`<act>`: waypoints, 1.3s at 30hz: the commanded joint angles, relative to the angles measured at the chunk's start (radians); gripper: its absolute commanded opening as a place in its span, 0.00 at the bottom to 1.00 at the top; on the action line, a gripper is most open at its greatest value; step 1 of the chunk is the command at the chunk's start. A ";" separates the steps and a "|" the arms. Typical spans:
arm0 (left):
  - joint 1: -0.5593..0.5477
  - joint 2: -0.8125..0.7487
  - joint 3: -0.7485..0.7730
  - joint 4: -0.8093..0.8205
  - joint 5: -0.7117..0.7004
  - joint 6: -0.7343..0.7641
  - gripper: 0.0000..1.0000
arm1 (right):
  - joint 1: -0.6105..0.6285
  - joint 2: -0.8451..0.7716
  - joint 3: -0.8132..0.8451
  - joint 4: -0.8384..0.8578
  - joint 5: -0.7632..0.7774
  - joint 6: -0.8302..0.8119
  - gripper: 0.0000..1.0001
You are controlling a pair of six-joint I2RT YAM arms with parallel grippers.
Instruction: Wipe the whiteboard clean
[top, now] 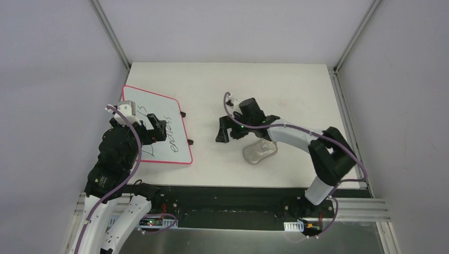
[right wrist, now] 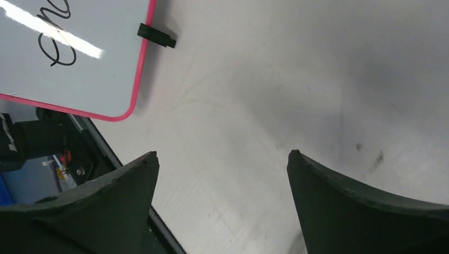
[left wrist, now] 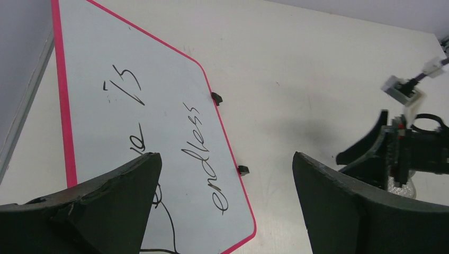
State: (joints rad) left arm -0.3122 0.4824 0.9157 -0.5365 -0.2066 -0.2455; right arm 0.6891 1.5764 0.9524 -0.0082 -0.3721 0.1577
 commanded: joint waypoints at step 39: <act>-0.024 -0.048 -0.005 0.029 0.011 0.001 0.99 | 0.231 0.761 0.762 -0.196 -0.375 -0.931 0.33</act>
State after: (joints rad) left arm -0.3283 0.4507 0.9154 -0.5362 -0.1909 -0.2455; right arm 0.8948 2.3016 1.6867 -0.1398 -0.7330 -0.7036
